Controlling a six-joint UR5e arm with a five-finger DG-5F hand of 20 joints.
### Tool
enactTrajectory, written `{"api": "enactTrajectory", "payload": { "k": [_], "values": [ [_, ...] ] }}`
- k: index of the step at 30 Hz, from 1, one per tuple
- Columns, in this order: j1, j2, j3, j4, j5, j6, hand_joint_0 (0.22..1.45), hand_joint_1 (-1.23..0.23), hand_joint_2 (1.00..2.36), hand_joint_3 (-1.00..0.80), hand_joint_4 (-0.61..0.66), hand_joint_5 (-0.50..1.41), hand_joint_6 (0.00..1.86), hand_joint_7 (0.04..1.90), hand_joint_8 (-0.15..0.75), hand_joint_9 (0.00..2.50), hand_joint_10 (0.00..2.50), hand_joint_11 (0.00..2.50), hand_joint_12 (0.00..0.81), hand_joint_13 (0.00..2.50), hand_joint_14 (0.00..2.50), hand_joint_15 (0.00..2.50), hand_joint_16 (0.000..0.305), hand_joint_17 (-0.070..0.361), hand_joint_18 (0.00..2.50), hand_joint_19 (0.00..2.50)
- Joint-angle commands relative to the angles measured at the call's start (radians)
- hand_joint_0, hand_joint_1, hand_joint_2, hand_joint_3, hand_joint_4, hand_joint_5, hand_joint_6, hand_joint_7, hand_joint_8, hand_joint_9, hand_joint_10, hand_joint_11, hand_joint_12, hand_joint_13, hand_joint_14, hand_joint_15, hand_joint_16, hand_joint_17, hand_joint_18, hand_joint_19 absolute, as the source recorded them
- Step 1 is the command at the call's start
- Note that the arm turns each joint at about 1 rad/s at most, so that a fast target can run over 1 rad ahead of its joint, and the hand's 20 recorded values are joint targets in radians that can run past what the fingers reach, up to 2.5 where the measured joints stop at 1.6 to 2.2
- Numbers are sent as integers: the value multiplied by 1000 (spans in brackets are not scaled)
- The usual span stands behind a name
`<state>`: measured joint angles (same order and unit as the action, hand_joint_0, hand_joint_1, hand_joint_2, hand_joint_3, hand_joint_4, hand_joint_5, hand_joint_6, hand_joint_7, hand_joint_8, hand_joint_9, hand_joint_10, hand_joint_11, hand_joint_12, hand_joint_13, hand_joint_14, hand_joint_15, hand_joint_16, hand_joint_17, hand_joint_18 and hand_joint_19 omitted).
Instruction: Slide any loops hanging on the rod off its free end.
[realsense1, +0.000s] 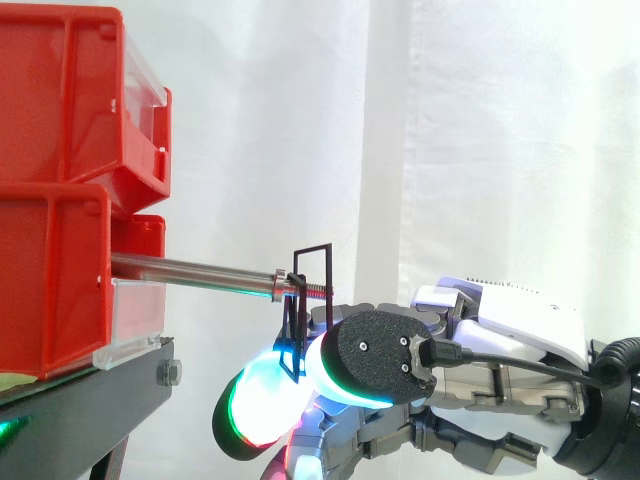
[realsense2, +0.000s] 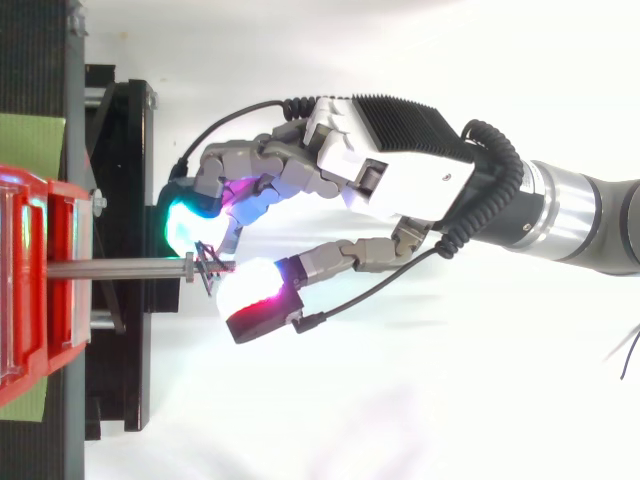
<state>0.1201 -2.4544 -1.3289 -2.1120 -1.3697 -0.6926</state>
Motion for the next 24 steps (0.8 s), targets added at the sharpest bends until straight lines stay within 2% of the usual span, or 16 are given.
{"api": "enactTrajectory", "payload": {
  "k": [1,21,24],
  "values": [
    [0,0,0,0,4,-2,544,-569,1004,-444,260,-91,502,1212,300,1028,13,710,317,917,17,457,52,118,763,555],
    [6,0,0,-29,14,-2,549,-592,1004,-438,263,-89,502,1210,299,1043,15,704,316,936,17,460,52,118,779,555],
    [6,-11,0,-26,14,-2,549,-594,1005,-441,263,-89,502,1210,299,1041,15,704,316,936,18,462,52,118,780,555]
  ]
}}
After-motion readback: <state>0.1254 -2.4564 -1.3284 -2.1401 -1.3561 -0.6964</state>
